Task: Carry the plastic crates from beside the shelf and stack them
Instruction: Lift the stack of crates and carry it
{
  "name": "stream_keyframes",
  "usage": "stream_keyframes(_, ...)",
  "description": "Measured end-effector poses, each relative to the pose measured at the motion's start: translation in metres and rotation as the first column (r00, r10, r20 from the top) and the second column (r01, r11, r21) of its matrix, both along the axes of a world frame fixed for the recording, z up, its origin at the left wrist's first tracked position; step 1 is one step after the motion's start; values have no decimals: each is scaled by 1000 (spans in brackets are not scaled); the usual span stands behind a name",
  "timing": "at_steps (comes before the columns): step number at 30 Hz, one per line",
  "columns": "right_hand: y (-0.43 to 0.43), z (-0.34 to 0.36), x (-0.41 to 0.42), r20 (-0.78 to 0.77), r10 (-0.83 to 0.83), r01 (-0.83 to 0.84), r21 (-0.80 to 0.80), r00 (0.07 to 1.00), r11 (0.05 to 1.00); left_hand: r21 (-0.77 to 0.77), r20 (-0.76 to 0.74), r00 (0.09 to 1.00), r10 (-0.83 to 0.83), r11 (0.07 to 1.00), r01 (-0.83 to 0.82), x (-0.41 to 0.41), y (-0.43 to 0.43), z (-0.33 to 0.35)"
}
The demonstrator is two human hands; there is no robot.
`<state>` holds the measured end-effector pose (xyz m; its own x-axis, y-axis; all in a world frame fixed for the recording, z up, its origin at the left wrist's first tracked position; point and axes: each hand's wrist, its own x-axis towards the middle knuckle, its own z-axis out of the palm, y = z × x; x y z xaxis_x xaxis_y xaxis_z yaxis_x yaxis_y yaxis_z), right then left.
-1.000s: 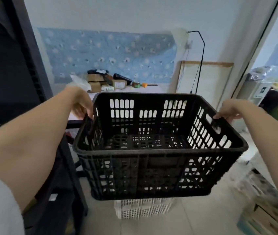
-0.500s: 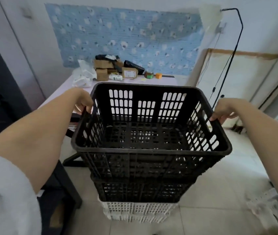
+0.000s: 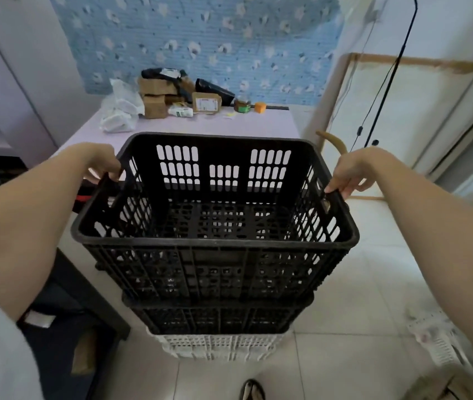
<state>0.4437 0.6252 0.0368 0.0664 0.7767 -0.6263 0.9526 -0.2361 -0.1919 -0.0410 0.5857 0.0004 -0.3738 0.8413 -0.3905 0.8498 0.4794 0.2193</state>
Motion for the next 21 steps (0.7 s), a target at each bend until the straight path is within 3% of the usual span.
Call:
stream_keyframes(11, -31, -16, -6, -82, -104, 120, 217, 991, 969, 132, 122, 992, -25, 991, 8, 5, -15, -3)
stream_keyframes(16, -55, -22, -3, -148, -189, 225, 287, 971, 931, 246, 271, 962, -27, 968, -42, -1, -33, -7)
stream_keyframes(19, -77, -33, 1, -200, -234, 291, 335, 951, 896, 365, 476, 879, 18, 906, -215, -9, -47, -15)
stream_keyframes(21, -93, -49, 10, -321, -308, 411, 332, 896, 849, 331, 643, 761, 87, 864, -379, -20, -57, -27)
